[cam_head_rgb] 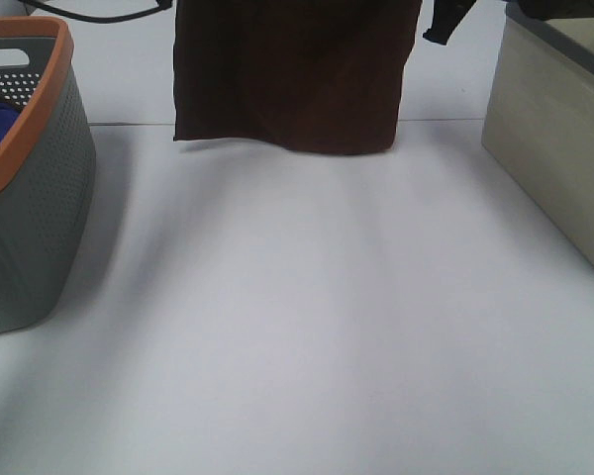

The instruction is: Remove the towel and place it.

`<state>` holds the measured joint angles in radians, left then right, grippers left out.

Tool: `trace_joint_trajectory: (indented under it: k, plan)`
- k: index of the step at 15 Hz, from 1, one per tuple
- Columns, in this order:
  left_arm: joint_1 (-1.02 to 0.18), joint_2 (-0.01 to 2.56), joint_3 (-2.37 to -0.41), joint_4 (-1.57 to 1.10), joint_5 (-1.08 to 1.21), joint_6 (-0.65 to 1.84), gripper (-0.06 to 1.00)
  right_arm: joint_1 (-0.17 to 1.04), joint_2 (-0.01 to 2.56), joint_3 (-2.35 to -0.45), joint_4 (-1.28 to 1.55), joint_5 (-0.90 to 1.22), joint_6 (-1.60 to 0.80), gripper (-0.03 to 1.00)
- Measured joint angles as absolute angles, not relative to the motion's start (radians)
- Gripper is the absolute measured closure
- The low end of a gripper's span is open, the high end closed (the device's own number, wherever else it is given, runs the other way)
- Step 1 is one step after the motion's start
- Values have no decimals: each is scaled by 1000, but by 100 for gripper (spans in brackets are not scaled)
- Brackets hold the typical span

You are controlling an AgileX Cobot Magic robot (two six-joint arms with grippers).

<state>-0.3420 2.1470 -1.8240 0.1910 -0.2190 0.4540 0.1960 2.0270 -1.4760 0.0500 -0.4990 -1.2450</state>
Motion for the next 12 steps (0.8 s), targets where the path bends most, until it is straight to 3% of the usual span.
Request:
trace_joint_trajectory:
  k: [7, 12]
  plan:
    - [-338, 2337, -2104, 192, -265, 520, 94, 130, 2159, -1727, -39, -515, -971, 97]
    - [-340, 2385, -2137, 192, -165, 520, 94, 118, 2167, -1741, -105, -418, -752, 97]
